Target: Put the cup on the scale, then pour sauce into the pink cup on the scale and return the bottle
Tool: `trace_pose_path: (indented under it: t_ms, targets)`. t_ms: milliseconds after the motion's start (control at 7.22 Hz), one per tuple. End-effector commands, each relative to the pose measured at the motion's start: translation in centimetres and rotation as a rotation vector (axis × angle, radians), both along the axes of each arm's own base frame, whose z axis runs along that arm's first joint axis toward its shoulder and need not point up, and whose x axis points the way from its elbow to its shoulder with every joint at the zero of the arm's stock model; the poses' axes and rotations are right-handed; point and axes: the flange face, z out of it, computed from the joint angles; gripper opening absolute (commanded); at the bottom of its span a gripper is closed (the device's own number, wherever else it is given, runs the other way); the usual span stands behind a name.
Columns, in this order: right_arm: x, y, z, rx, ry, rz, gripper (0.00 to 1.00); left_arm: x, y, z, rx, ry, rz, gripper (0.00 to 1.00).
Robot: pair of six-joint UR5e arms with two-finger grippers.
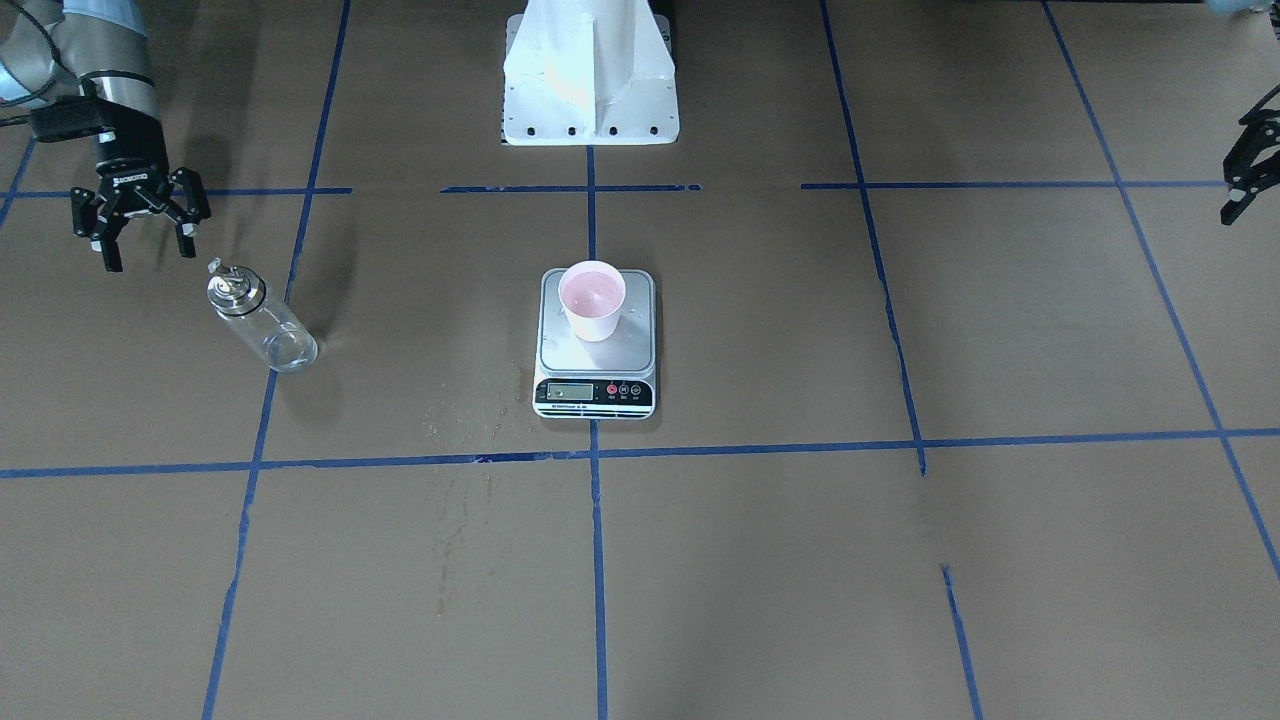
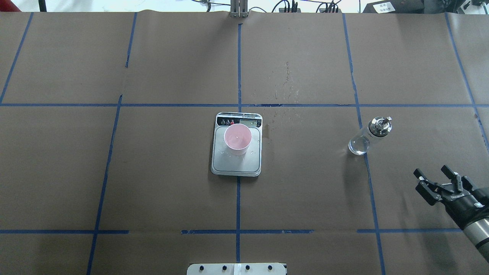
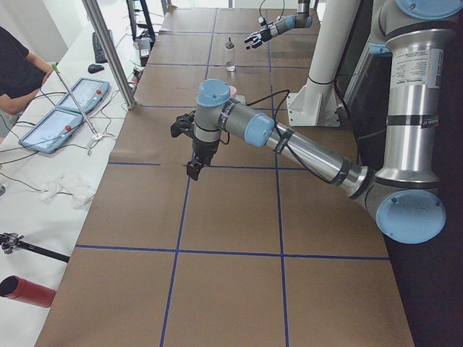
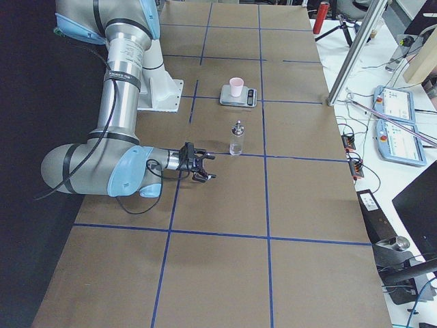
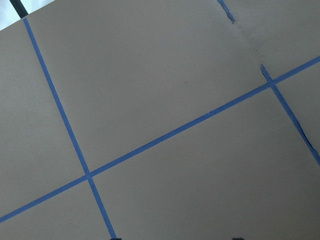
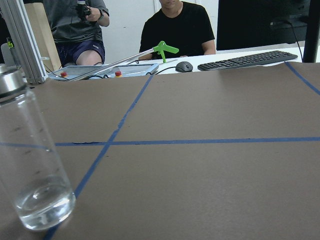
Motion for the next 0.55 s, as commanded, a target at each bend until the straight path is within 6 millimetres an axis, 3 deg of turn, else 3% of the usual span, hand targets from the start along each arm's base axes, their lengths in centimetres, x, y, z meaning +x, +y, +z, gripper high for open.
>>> trace_pose_path:
  t_ms: [0,415]
  targets:
    - [3.7,-3.8,1.9,-0.048,0.028,-0.042,1.00,0.1,-0.1,0.3,-0.006,0.000,0.001,0.79]
    - [3.5,-13.5,-0.8,-0.126,0.045,-0.094,1.00,0.1,-0.2,0.4,-0.008,-0.002,0.002,0.79]
